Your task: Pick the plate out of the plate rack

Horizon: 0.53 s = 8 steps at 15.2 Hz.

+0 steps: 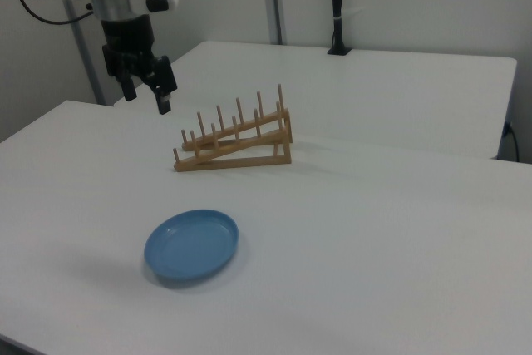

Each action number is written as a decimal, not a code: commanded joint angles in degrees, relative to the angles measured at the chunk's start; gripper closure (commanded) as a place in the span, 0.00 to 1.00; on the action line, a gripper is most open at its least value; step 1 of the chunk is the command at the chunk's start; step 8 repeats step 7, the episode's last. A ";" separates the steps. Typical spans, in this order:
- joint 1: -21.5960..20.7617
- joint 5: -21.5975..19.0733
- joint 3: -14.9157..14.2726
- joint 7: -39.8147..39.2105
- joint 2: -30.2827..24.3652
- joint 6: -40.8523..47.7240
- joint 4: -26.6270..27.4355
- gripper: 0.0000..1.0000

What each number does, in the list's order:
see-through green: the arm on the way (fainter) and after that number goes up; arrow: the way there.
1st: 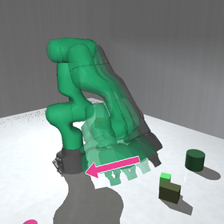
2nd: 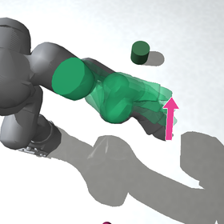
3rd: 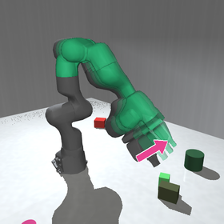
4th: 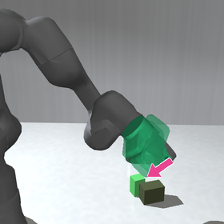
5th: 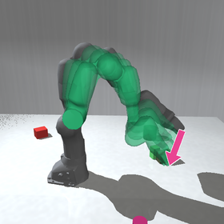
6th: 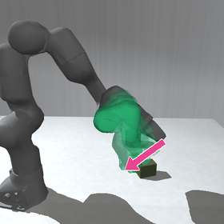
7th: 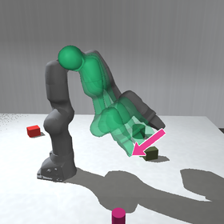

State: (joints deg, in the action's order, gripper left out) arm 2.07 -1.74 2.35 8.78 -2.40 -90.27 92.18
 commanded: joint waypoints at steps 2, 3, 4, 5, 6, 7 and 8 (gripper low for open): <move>0.13 2.45 -0.59 -5.10 0.64 -10.69 1.60 0.00; 0.13 2.53 -0.59 -4.74 1.08 -11.15 1.34 0.00; 0.22 2.54 -0.59 -4.57 0.99 -11.06 1.25 0.00; 0.13 2.62 -0.59 -4.56 0.82 -10.72 1.25 0.00; 0.22 2.62 -0.59 -4.74 0.82 -10.63 1.25 0.00; 0.13 2.62 -0.59 -4.91 0.82 -10.36 1.34 0.00; 0.13 2.62 -0.59 -4.91 0.82 -10.36 1.34 0.00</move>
